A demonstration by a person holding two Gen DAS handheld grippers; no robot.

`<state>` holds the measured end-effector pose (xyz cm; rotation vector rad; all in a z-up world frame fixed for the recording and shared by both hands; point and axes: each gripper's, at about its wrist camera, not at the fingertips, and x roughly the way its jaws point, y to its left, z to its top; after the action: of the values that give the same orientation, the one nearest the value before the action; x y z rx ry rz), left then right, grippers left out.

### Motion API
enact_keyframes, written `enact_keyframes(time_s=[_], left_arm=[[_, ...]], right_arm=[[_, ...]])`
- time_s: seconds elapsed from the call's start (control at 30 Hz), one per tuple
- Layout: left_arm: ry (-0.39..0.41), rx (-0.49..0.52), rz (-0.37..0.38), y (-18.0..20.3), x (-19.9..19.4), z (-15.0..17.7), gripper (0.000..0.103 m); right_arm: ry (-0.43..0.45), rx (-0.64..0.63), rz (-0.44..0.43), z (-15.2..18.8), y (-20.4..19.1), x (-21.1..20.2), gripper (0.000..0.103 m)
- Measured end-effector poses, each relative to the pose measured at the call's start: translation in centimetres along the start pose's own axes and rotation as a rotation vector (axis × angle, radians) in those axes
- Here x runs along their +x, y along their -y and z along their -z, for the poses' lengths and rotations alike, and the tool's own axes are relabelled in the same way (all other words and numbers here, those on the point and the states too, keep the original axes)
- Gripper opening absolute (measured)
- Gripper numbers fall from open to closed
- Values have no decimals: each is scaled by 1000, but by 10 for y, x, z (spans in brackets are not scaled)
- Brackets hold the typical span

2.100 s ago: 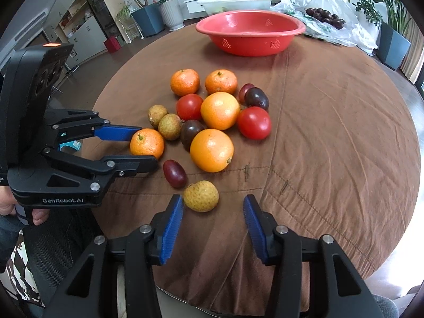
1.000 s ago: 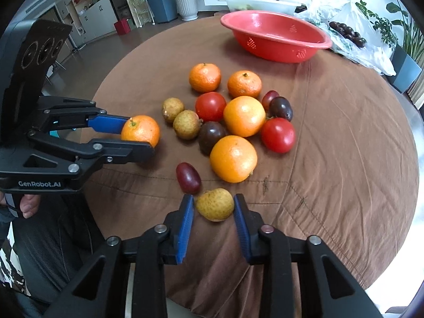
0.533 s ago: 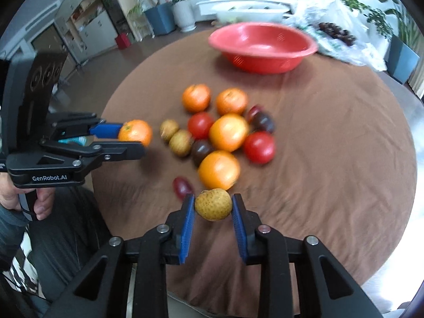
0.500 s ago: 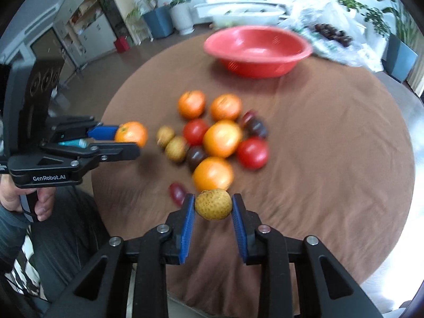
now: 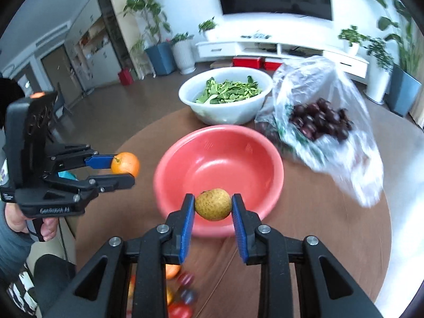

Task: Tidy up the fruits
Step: 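Carry the mandarin with the left tool while the right tool carries the pear to the red bowl, then open the left tool over the red bowl while the right tool releases the pear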

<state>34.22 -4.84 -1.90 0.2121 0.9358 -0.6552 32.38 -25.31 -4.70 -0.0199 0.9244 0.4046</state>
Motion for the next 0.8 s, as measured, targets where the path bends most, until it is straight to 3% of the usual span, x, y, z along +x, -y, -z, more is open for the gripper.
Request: enact_keyframes(time_s=[0.17, 0.3, 0.47, 0.8], left_arm=[[-127, -34, 6, -18, 54, -22, 35], [-185, 34, -25, -10, 70, -30, 35], [-228, 75, -22, -7, 84, -35, 35], [-249, 144, -20, 0, 114, -16, 36]], right_arm=[[-126, -8, -14, -19, 18, 44, 31], [-207, 10, -20, -23, 24, 60, 31], [-246, -4, 2, -23, 20, 71, 31], [-262, -68, 53, -11, 14, 101, 31]])
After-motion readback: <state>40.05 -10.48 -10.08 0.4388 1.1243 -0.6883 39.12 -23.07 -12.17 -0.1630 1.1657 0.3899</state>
